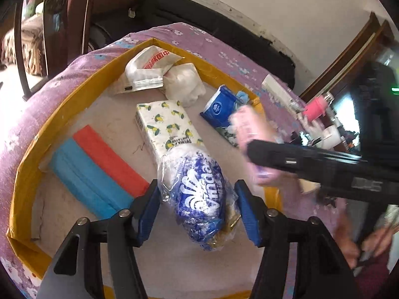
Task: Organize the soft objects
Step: 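Lower the blue bag into the tray with left while right drops the pink pack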
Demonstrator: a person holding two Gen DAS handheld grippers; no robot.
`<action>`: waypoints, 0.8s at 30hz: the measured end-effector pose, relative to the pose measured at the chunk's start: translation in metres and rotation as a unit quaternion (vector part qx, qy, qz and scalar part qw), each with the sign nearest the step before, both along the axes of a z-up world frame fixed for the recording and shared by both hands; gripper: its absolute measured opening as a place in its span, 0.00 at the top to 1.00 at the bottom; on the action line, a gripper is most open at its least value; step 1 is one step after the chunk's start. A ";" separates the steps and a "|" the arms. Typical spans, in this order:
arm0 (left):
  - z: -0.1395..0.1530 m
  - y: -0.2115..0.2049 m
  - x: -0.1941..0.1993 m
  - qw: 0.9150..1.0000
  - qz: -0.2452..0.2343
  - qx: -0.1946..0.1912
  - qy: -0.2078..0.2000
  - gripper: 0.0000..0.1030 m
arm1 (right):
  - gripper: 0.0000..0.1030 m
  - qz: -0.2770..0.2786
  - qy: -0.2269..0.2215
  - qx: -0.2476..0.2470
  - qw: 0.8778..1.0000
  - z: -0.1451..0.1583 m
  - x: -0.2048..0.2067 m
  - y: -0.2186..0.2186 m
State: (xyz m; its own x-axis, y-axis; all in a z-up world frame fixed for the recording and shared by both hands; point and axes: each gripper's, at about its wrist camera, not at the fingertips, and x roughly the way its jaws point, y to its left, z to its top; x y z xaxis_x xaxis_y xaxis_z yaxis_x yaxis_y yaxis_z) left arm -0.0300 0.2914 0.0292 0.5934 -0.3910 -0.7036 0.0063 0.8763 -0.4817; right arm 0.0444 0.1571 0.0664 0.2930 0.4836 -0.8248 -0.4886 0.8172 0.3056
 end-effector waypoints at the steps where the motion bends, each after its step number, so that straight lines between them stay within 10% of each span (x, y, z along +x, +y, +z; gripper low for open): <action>1: 0.001 0.001 -0.001 1.000 0.001 -0.003 -0.001 0.40 | 0.40 0.002 0.003 -0.005 1.000 -0.004 0.004 0.005; 15: 0.029 0.032 -0.043 0.998 0.033 -0.016 -0.059 0.21 | 0.32 -0.004 -0.039 -0.026 0.999 0.006 0.013 0.021; 19: 0.022 0.044 -0.047 0.997 0.049 -0.027 -0.052 0.21 | 0.27 -0.054 -0.099 -0.040 0.993 0.030 0.017 0.008; 24: 0.021 0.045 -0.051 0.997 0.053 -0.026 -0.049 0.21 | 0.27 -0.104 -0.068 -0.003 0.992 0.017 0.051 -0.002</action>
State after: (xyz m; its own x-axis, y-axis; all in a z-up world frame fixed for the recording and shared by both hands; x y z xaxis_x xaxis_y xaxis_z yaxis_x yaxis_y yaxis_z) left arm -0.0808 0.3360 0.0500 0.6983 -0.3576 -0.6201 -0.0348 0.8483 -0.5284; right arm 0.0954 0.1553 0.0829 0.4949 0.3954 -0.7738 -0.3448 0.9067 0.2429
